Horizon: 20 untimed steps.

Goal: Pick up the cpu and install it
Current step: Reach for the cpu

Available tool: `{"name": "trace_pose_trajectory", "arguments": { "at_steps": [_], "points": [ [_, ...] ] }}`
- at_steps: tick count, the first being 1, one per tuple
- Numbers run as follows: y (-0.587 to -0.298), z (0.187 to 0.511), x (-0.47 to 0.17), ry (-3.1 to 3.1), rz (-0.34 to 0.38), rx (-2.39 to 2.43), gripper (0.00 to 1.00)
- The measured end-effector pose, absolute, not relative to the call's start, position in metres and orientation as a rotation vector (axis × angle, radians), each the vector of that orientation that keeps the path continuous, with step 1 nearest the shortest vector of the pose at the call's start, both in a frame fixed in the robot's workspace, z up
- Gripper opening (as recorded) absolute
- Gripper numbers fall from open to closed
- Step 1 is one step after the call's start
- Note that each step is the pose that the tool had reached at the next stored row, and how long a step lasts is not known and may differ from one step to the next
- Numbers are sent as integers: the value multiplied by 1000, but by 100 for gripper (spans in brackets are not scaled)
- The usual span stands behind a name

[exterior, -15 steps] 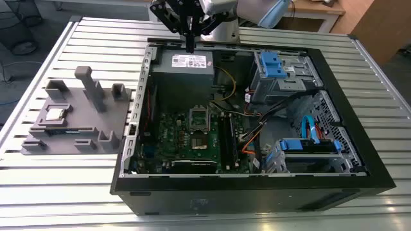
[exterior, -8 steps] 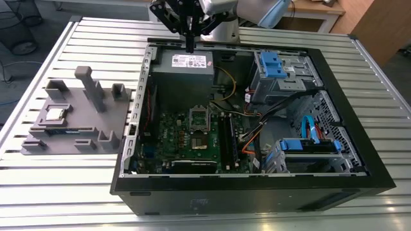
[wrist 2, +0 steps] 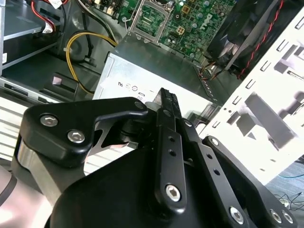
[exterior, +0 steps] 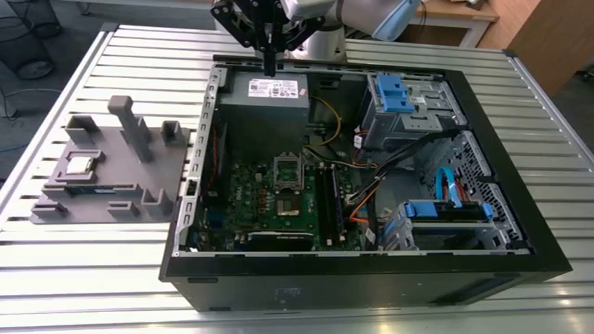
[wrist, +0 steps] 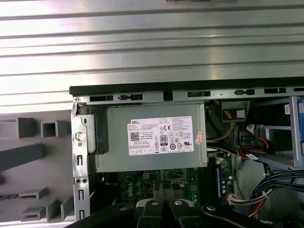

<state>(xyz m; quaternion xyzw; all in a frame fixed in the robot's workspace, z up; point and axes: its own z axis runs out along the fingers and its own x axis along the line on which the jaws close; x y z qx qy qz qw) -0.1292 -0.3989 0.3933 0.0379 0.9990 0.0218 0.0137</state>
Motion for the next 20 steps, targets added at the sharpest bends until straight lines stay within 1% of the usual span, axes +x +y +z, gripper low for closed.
{"name": "trace_pose_trajectory", "arguments": {
  "at_steps": [20],
  "points": [
    [-399, 393, -137, 3111, 68, 118, 11]
  ]
}}
